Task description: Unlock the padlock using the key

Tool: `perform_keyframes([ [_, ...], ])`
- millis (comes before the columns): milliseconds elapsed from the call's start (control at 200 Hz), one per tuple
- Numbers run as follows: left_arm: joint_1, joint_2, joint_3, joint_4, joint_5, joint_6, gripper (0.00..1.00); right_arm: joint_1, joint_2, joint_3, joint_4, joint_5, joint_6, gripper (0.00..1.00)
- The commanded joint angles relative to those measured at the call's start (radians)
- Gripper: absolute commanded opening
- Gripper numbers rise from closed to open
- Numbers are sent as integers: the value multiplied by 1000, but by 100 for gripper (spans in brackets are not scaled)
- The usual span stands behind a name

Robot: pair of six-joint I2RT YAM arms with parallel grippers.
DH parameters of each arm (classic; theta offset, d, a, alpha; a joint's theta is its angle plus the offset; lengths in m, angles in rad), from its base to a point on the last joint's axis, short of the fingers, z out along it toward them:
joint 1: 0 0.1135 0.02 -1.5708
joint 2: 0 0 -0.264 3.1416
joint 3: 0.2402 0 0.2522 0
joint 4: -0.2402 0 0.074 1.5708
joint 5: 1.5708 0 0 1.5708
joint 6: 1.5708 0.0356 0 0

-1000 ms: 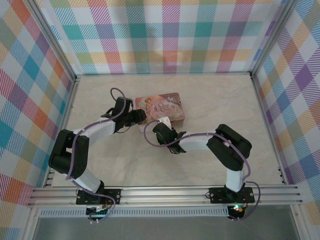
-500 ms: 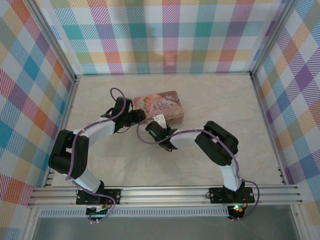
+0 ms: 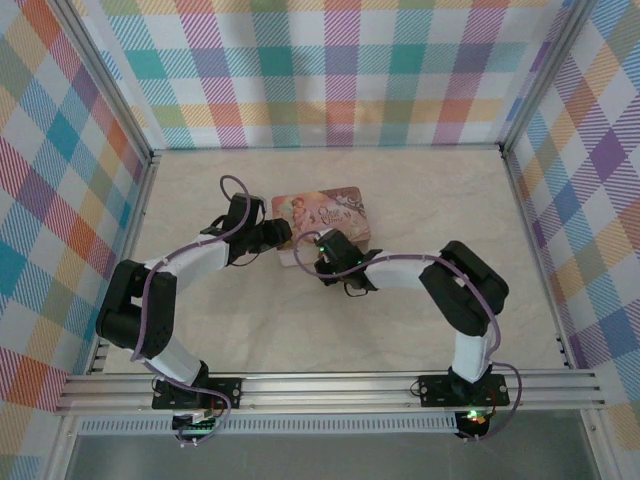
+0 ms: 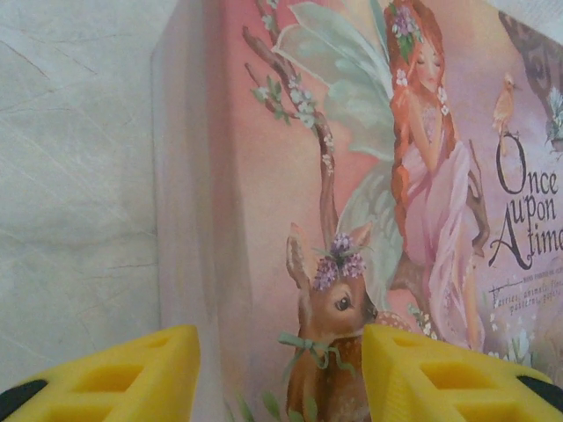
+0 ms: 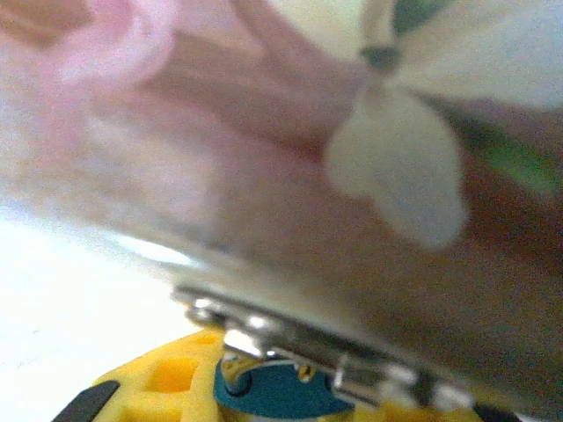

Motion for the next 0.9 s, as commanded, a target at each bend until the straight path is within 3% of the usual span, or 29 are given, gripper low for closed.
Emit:
perform_keyframes([
  [0, 25, -7, 18, -35, -16, 24, 51, -74, -71, 12, -43, -372, -50, 7],
  [185, 27, 20, 14, -20, 5, 20, 51, -158, -35, 63, -143, -674, -40, 7],
  [340, 27, 37, 9, -1, 41, 15, 50, -184, 46, 114, -174, -823, 15, 10],
  [485, 25, -12, -37, 32, 47, -13, 49, -185, 80, 104, -80, -921, 120, 13],
  [535, 25, -41, -64, 46, 43, -20, 49, -191, 95, 102, -49, -958, 162, 18],
  [590, 25, -67, -74, 38, 43, -23, 49, -195, 96, 89, -32, -935, 200, 31],
  [685, 25, -108, -90, 13, 45, -20, 49, -196, 65, 53, -47, -855, 201, 42],
  [895, -10, -203, -156, 14, 39, -34, 49, -199, -36, -44, -73, -708, 216, 46],
])
